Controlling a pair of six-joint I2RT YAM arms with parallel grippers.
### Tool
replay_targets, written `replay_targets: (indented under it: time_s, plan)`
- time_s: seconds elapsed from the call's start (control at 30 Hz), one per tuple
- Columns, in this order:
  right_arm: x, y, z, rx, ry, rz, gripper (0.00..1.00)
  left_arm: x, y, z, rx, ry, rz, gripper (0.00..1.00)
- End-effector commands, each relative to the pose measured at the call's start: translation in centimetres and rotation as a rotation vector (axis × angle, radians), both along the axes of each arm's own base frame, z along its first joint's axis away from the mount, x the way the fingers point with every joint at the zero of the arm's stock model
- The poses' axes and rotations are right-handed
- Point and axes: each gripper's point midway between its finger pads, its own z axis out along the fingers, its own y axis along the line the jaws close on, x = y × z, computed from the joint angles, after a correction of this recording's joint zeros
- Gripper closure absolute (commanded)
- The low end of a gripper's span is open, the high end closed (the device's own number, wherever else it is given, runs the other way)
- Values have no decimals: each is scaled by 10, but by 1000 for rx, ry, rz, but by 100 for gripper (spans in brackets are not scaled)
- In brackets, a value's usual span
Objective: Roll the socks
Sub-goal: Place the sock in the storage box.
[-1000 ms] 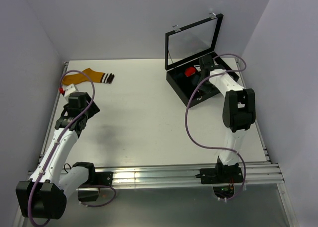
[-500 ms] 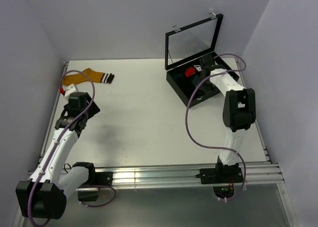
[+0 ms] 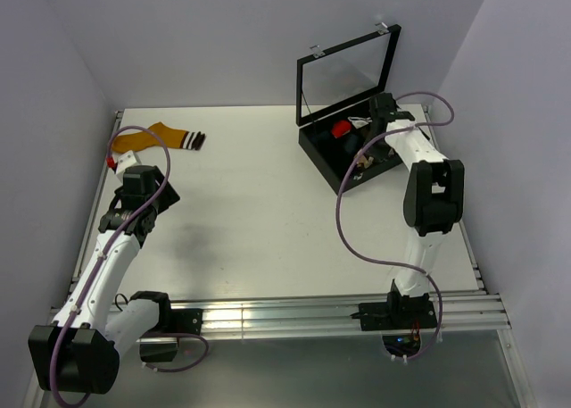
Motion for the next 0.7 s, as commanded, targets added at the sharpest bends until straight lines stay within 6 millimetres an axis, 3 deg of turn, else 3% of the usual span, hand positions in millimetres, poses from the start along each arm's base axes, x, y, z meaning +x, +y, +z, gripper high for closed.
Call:
replay_targets:
  time_s: [0.0,0.2,0.27,0.37,0.5,0.6,0.67]
  plan:
    - [-12,2,-39,23,70,14,74,4,-1,10,9,-42,-19,30]
    - [-53,8,-72,42,219,55,76,4,-2,10,6,-42,-21,30]
    - [-58,6,-72,29,223,51,76,4,-2,9,6,-41,-23,30]
    - [-48,6,-51,34,152,54,76,5,-3,8,6,-37,-28,30]
    - [-16,2,9,9,4,36,76,4,-3,8,3,-35,-28,30]
    - [1,0,40,0,-89,24,75,4,-3,9,4,-38,-25,30]
    - [7,0,48,-1,-117,16,75,4,-2,9,5,-40,-24,30]
